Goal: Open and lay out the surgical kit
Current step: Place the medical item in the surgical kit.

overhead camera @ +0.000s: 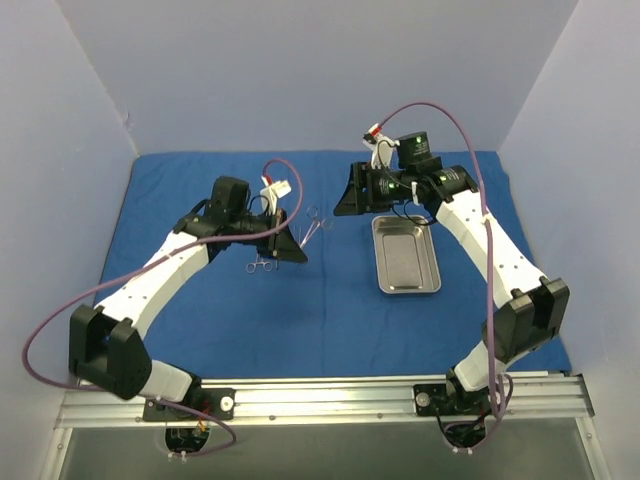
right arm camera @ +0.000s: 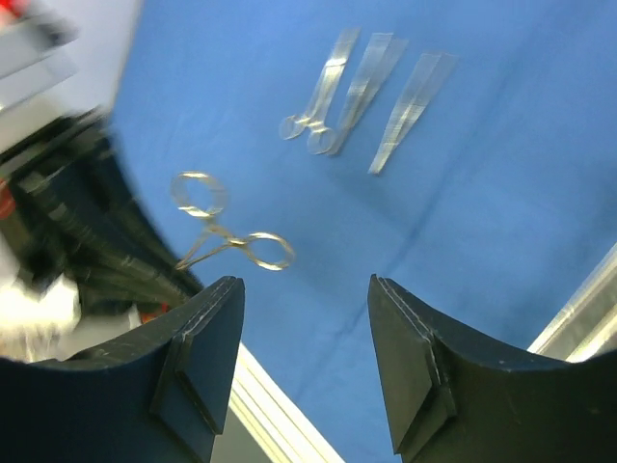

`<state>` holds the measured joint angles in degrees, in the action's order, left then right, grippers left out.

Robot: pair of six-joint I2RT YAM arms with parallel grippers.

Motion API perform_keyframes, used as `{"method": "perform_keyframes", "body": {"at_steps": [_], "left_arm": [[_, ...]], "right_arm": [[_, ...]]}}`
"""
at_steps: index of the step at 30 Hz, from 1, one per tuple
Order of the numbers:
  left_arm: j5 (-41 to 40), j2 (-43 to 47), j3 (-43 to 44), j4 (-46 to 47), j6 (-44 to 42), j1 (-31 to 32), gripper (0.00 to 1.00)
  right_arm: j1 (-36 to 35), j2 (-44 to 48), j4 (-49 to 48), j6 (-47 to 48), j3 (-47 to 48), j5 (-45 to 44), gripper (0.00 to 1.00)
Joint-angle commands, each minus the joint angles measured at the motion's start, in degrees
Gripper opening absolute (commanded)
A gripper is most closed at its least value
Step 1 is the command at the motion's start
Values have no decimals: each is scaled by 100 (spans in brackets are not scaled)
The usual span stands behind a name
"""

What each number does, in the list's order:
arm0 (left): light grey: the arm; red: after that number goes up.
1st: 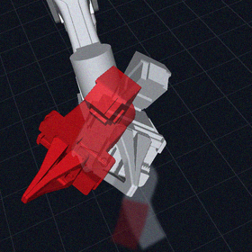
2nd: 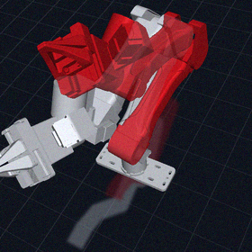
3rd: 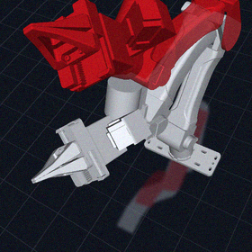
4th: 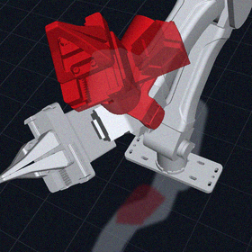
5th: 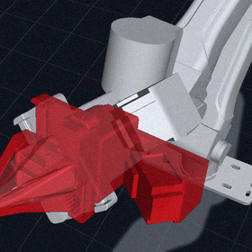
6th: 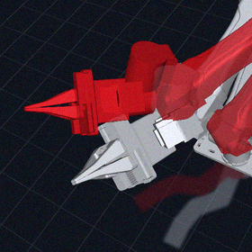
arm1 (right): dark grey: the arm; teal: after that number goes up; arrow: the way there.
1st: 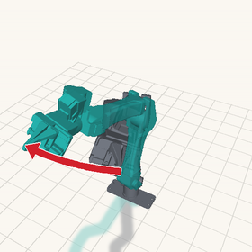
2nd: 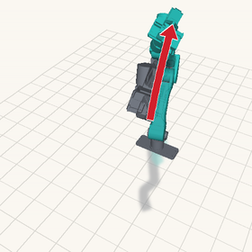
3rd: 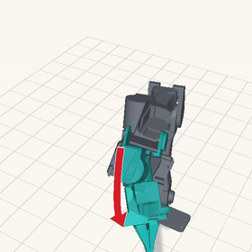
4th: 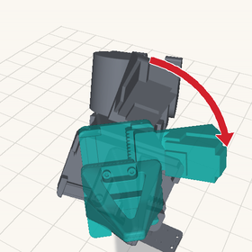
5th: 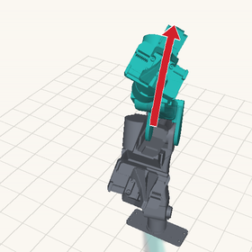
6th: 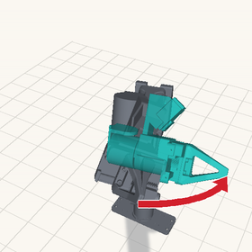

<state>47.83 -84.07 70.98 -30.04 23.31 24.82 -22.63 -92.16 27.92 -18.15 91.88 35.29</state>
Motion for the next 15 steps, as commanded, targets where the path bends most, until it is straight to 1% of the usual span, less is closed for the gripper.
{"method": "perform_keyframes", "body": {"at_steps": [1,2,3,4,5,6,8,9,10,12,13,15], "left_arm": [[551,670,-426,153,372,146,2],[578,795,-575,339,559,259,2],[621,900,-724,515,743,330,2],[587,1015,-978,752,1084,409,2],[543,1181,-1050,719,1201,566,2],[430,1252,-1086,658,1298,664,2],[271,1489,-1174,482,1466,875,2],[140,1586,-1200,482,1544,1050,2],[112,1691,-1322,525,1632,1112,2],[103,1938,-1367,447,1712,1157,2],[69,2017,-1376,264,1677,1166,2],[112,2211,-1394,148,1642,1174,2]], "right_arm": [[-14,462,3,1241,24,1505,54],[39,445,-41,1314,-116,1803,54],[74,418,-41,1410,-152,2494,52],[66,357,11,1637,-152,2709,51],[-4,339,11,1657,-135,2807,50],[-56,322,-23,1631,-126,3087,49],[-223,330,-146,1543,-126,3361,46],[-294,382,-251,1482,-283,3414,40],[-338,409,-365,1420,-389,3467,39],[-452,453,-419,1367,-669,3581,37],[-496,488,-689,1263,-775,3843,36],[-619,593,-875,998,-960,3942,36]]}}
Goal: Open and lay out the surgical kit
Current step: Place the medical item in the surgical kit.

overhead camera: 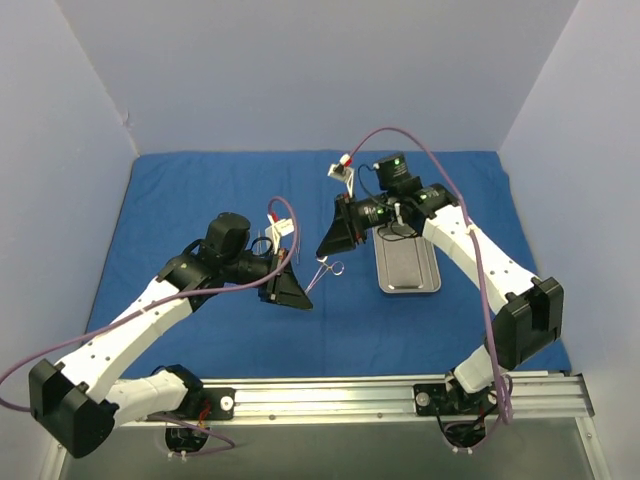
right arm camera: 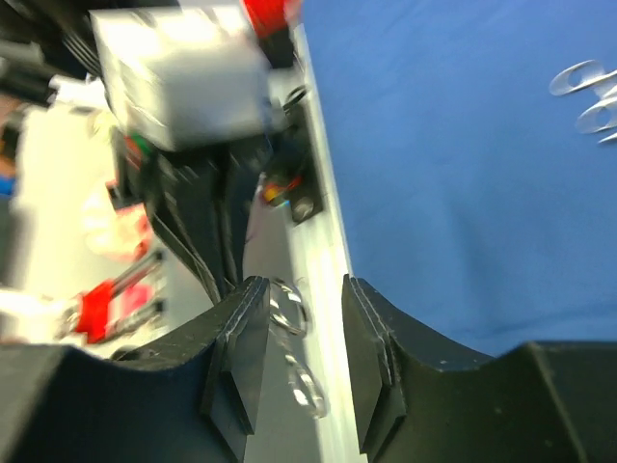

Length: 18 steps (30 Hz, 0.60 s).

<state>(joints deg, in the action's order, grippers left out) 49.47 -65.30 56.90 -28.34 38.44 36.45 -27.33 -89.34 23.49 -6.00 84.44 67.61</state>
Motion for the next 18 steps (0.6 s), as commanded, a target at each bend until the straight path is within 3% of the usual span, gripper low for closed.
{"method": "perform_keyframes", "body": {"at_steps": [1,9,14,18], "left_arm": [[-34,377,31,-214,25,3,2],[45,439,242,-778,-336,12,2],[115,404,277,-735,-345,12,2],[89,395,356,-840,-433,-6,2]], "right_arm": [[-176,347,-563,-278,-383,744,36],[-369,532,-1294,-1061,-842,982,29],[-641,391,-1338,-1158,-824,1078,8],[-730,382,-1601,-1386,-912,1149,0]]}}
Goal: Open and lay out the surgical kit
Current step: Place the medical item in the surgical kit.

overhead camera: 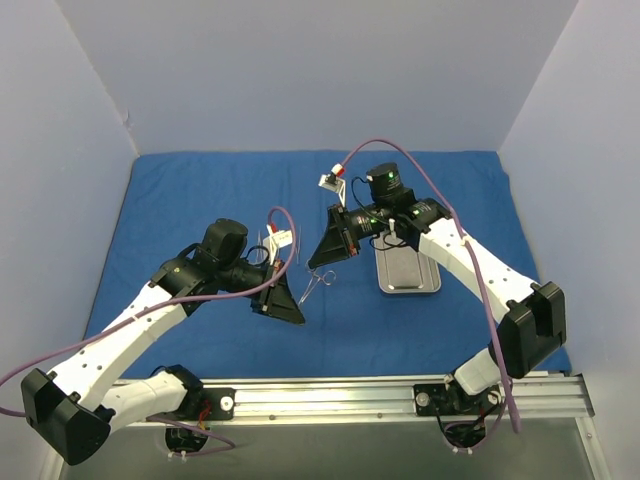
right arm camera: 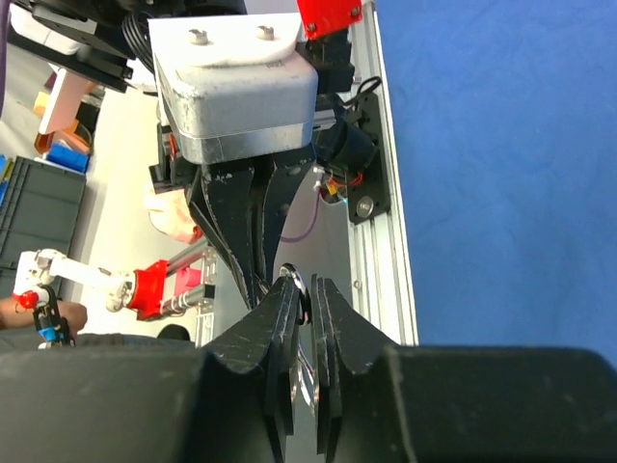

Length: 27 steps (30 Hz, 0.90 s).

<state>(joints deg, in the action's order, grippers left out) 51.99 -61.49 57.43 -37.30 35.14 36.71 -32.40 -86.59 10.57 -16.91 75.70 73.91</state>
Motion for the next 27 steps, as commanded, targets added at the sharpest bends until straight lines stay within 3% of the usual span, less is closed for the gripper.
{"method": "perform_keyframes", "body": {"at_steps": [1,3,4,5,8,12,13,17,18,20,21,22,27], "left_arm": [[-171,15,321,39,-103,-32,2],[-267,6,400,-75,-199,-41,7],[-564,76,462,-250,-217,-50,17],[-776,155,558,-312,-209,-67,34],[-1707,629,646,-401,-95,-356,49],[-3103,1297,638,-470,255,-910,55],[-3472,1542,664,-523,344,-1103,63],[-4941,2114,901,-690,722,-1175,63],[-5266,2185,945,-647,871,-1175,63],[-5278,2300,884,-367,1038,-1175,62],[-5043,2282,823,-9,1309,-1175,61],[-4866,2204,649,221,1460,-1175,61],[-4355,1958,-108,2161,2636,-1043,59]], "right_arm": [[-223,107,-327,-322,-38,502,0],[-214,107,-284,-322,6,309,0],[-188,116,-144,-287,23,143,0],[-153,124,-73,-261,24,20,0],[-65,369,-107,-409,-151,-393,0],[330,756,-888,-1330,-705,-711,0],[583,809,-933,-1428,-854,-746,0],[911,951,-864,-1684,-795,-1315,0],[937,985,-890,-1824,-724,-1962,0],[964,1108,-1299,-2709,-697,-2773,0],[964,1248,-2243,-3165,-949,-2968,0],[964,1328,-2539,-3935,-1074,-3596,0],[736,1671,-4665,-5225,-1873,-5052,0]]}}
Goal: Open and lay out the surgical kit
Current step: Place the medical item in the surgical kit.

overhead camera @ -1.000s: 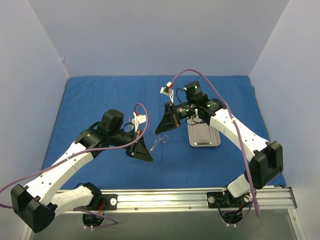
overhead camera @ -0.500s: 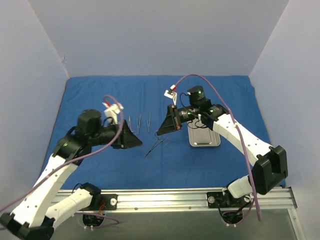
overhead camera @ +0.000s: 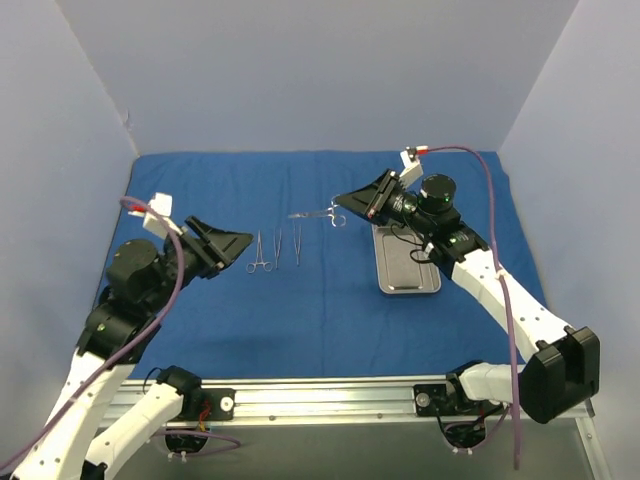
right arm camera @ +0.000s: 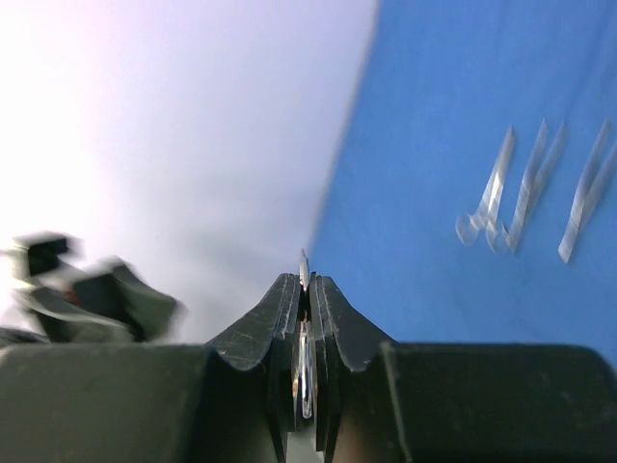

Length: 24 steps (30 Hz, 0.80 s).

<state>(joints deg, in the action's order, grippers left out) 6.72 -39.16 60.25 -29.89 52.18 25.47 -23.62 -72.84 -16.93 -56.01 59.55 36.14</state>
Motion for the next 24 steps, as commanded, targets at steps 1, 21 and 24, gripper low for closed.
{"method": "perform_keyframes", "body": {"at_steps": [1,21,24], "left_arm": [[224,-399,-478,1607,1030,98,59],[171,-1727,-769,4659,1452,713,61],[242,-1718,-848,4834,1549,713,61]], "right_arm": [[-195,297,-2111,-1438,-329,-1424,0],[-2050,191,-2921,-1993,-611,-4379,0],[-2042,104,-3140,-2081,-655,-4370,0]]}}
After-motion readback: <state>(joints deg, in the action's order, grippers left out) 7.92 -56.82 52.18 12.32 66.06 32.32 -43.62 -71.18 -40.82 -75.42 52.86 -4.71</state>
